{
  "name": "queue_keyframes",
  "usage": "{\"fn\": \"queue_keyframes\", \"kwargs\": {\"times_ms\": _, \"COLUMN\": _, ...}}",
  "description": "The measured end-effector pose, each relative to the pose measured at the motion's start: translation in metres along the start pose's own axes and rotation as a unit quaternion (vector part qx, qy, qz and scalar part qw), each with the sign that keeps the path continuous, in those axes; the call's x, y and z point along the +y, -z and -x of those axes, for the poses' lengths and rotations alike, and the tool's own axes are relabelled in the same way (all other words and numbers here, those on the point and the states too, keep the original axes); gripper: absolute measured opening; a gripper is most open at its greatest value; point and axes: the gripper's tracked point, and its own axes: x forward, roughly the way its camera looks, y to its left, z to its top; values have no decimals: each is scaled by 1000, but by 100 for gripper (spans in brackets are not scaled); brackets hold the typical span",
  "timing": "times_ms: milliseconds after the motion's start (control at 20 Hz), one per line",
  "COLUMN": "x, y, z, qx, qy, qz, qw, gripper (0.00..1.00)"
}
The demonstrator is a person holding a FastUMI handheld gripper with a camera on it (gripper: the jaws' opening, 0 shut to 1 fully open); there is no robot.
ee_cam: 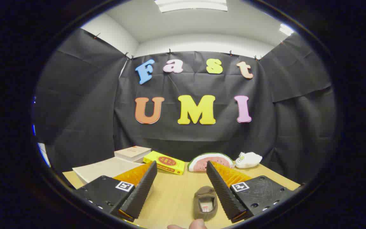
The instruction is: Open the storage box then place both shoes into the box .Put the left shoe in first, then the right shoe, with the right side of both shoes facing outward in a uniform manner.
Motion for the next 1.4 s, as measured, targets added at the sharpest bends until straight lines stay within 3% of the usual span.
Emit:
{"fn": "queue_keyframes", "kwargs": {"times_ms": 850, "x": 19, "y": 19, "z": -8, "qx": 11, "qy": -25, "qz": 6, "qw": 1000, "gripper": 95}}
{"fn": "queue_keyframes", "kwargs": {"times_ms": 1400, "x": 56, "y": 57, "z": -27, "qx": 61, "qy": -110, "qz": -68, "qw": 990, "gripper": 95}}
